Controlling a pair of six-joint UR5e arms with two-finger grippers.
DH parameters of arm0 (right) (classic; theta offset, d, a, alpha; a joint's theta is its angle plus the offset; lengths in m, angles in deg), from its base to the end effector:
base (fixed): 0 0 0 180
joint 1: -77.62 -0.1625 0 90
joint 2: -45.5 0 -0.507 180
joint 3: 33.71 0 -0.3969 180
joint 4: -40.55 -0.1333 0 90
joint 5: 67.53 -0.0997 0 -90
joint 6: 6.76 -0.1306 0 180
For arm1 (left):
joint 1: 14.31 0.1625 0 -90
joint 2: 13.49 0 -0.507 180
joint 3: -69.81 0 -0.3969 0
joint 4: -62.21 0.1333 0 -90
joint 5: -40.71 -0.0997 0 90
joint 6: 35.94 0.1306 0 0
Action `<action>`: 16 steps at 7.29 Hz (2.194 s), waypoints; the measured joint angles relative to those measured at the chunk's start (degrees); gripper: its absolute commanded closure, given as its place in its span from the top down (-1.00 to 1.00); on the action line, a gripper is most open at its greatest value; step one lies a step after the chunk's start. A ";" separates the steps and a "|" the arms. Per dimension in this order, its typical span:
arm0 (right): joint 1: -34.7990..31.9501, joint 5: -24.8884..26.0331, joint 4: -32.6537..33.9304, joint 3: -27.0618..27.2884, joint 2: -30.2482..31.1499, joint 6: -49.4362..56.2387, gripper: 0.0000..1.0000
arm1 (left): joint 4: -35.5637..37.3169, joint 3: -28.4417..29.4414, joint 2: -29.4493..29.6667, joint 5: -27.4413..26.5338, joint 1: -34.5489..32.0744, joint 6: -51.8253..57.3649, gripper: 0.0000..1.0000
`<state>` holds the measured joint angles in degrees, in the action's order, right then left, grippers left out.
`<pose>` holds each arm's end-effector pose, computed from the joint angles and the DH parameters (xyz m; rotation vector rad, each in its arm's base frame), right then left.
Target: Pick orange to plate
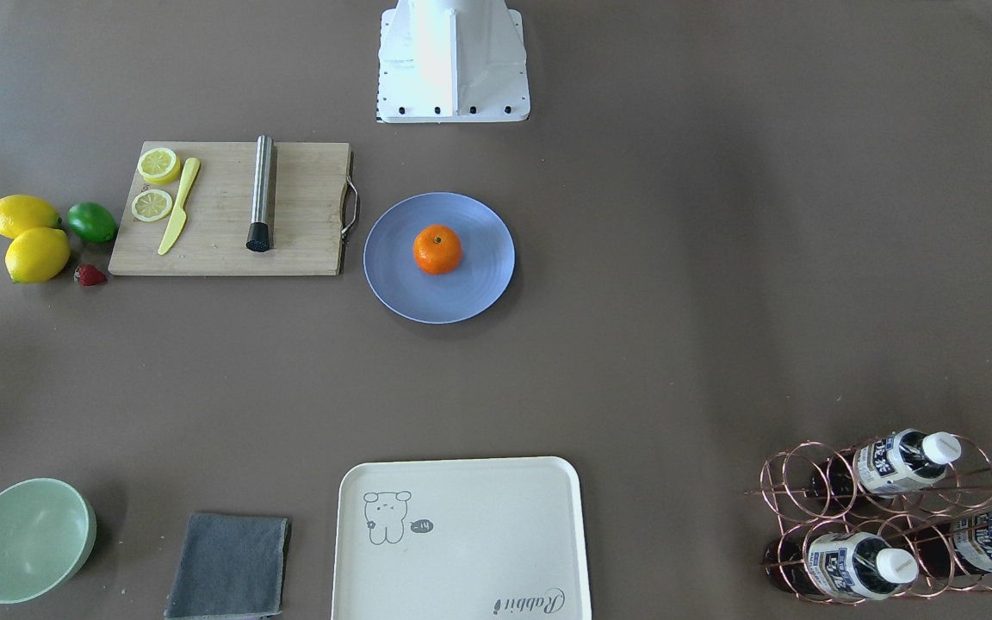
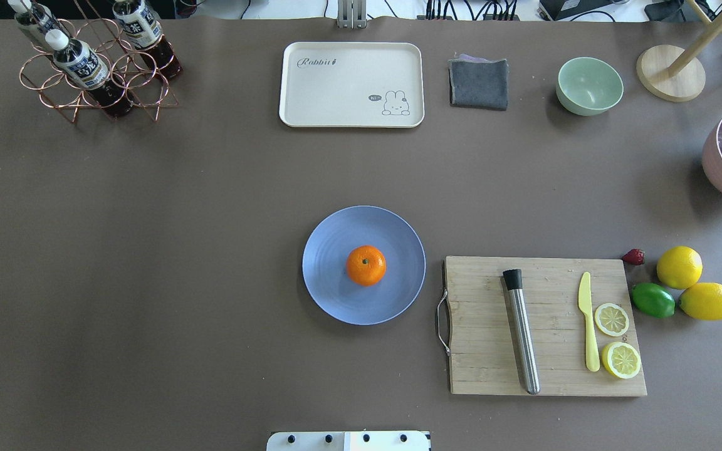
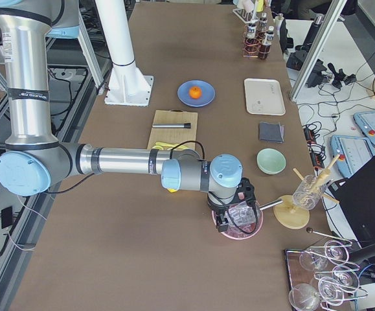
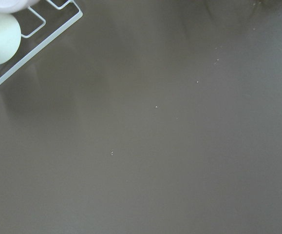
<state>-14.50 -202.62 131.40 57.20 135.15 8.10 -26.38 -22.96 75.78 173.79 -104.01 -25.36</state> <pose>0.0593 -0.4984 0.7523 0.1231 -0.7789 -0.2136 -0.0415 -0.4912 0.7496 0.0779 0.7490 0.1850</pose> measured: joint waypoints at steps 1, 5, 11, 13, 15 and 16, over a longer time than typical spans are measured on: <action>-0.15 -0.01 0.01 0.26 0.05 0.00 1.00 | -0.29 0.72 -0.13 0.01 0.04 -0.08 0.95; -0.23 0.30 0.02 0.95 0.74 -0.05 1.00 | -0.56 1.21 -0.26 0.07 0.05 -0.12 0.95; 0.01 0.62 0.02 1.11 0.68 -0.60 1.00 | -1.38 1.23 -0.24 0.07 0.05 -0.12 0.95; 0.04 0.62 0.02 1.11 0.69 -0.62 1.00 | -1.40 1.22 -0.31 0.07 0.05 -0.12 0.95; 0.12 0.62 0.02 1.07 0.70 -0.62 1.00 | -1.41 1.23 -0.31 0.07 0.05 -0.12 0.95; 0.19 0.60 0.02 1.04 0.69 -0.64 1.00 | -1.41 1.24 -0.27 0.07 0.05 -0.12 0.95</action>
<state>-14.32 -202.02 131.43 58.24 135.84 7.45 -27.79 -21.72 75.50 173.87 -103.96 -25.48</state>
